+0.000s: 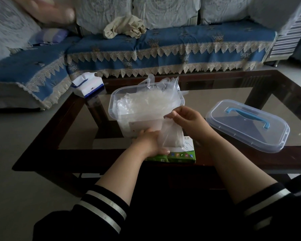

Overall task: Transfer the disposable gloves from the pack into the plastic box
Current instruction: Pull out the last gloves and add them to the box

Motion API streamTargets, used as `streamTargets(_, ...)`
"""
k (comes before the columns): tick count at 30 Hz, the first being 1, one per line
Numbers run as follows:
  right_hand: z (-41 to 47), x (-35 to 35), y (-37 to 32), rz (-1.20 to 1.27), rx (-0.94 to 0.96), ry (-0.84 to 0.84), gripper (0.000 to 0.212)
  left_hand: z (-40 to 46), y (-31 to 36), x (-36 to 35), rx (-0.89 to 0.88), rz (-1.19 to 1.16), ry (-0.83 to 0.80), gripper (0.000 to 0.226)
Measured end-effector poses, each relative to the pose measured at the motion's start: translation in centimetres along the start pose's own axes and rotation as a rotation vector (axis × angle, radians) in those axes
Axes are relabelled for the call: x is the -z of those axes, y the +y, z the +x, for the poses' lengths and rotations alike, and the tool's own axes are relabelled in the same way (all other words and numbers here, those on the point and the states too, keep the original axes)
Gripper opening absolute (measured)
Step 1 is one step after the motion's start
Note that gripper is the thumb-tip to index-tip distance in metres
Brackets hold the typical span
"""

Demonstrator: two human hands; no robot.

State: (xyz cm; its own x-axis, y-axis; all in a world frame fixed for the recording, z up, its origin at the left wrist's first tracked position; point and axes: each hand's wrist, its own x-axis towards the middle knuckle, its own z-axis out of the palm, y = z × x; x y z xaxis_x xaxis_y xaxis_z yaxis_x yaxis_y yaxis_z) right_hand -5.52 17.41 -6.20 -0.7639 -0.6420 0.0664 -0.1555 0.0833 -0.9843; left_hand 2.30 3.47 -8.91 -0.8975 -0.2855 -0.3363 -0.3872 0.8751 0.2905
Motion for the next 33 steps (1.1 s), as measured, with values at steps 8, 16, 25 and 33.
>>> streamTargets(8, 0.5, 1.5, -0.1, -0.456, -0.085, -0.17, 0.03, -0.4, 0.0, 0.0, 0.013, 0.054, 0.077, 0.068)
streamTargets(16, 0.0, 1.6, -1.4, 0.19, 0.042, 0.033, 0.004, -0.2, 0.4, -0.2, 0.029, 0.035, 0.072, 0.063)
streamTargets(25, -0.2, 3.0, -2.2, 0.292, 0.129, 0.233, 0.011, -0.2, 0.4, -0.3, -0.003, 0.049, 0.054, 0.065)
streamTargets(33, -0.2, 3.6, 0.1, -0.607, -0.106, -0.168, 0.036, -0.9, 0.7, 0.0, -0.064, -0.35, 0.083, 0.035)
